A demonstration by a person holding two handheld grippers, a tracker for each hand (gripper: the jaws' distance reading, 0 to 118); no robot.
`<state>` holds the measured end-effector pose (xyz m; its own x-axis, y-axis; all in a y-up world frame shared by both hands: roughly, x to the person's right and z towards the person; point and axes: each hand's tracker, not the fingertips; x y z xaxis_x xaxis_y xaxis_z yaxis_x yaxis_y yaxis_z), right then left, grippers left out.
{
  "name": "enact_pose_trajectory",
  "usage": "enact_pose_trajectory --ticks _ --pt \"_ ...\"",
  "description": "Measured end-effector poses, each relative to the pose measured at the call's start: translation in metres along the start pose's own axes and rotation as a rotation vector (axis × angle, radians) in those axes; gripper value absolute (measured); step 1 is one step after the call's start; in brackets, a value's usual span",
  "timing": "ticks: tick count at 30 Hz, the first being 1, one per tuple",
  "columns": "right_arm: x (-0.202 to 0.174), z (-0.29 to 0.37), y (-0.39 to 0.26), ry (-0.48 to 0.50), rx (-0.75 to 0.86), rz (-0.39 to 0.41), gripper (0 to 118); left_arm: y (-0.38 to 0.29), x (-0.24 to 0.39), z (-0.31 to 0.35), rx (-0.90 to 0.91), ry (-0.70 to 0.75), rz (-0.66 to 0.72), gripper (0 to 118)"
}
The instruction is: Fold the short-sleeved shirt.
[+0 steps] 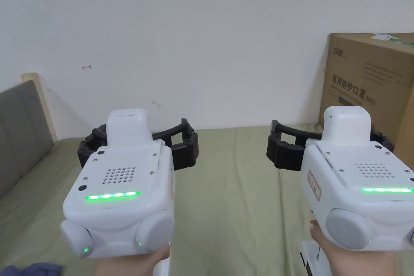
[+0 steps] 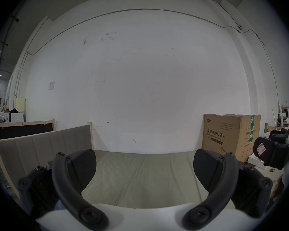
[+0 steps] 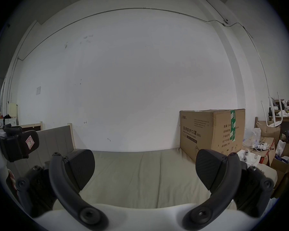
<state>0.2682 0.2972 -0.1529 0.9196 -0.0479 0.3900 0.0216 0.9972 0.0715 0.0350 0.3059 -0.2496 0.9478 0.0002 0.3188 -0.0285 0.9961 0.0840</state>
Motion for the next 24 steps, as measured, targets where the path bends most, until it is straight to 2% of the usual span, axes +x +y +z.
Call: enact_pose_trajectory --ticks 24 --pt "0.0027 -0.0016 0.0018 0.0 -0.003 0.005 118 0.0 0.0011 -0.0019 -0.013 -0.013 -0.007 116"
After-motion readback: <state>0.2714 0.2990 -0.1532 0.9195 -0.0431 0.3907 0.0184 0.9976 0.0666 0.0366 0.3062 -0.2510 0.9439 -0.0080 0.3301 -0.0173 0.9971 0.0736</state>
